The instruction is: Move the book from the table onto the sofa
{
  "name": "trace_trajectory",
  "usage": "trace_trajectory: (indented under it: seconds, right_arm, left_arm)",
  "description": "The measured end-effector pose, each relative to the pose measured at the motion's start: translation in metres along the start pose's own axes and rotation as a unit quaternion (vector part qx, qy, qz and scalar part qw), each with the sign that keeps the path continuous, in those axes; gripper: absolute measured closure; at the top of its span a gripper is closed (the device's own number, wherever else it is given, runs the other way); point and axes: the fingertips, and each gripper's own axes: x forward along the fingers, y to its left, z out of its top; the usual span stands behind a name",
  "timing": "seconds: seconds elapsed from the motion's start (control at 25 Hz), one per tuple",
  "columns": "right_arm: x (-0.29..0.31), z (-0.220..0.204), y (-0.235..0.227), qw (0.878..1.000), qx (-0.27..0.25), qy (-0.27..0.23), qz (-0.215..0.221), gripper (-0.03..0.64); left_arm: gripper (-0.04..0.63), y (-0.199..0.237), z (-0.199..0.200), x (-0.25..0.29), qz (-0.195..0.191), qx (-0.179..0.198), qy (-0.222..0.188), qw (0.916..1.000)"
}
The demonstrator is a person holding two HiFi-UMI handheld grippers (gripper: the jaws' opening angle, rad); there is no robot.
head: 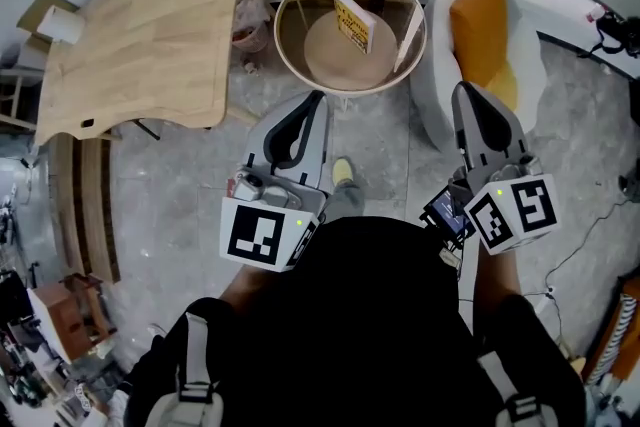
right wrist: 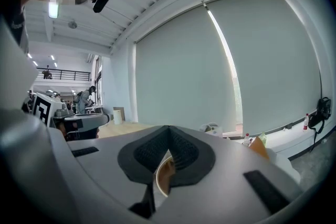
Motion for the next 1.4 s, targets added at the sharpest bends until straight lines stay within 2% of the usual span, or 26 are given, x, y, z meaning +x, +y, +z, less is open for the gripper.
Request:
trace_trajectory:
  seconds: [0.36,0.68,0.96,1.08,1.4]
  right_arm:
    - [0.055,0.008,-0.008,1.000,-0.009,0.008,-0.019,0.609]
    - [0.093,0.011,-0.009,0.999,-0.017,0.012,-0.033,0.609]
    - [0.118,0.010,-0.008,0.999,-0.023,0.019,-0.032,0.609]
    - [0.127,0.011,-0.007,0.999,-0.023,0.019,-0.030,0.609]
    - [0.133,0.007,-0.008,0.999,-0.019,0.021,-0.037,0.611]
  left_arm:
    - [0.589,0.051,-0.005,0.035,-0.010,-0.013,0.004,0.9999]
    - [0.589,0.088,-0.007,0.057,-0.022,-0.009,0.000,0.9997]
    - [0.589,0.112,-0.010,0.066,-0.017,-0.014,-0.008,0.9997]
    - [0.589,0.119,-0.015,0.068,-0.020,-0.013,0.006,0.9997]
    - [0.589,0.124,-0.016,0.074,-0.026,-0.016,0.003,0.9995]
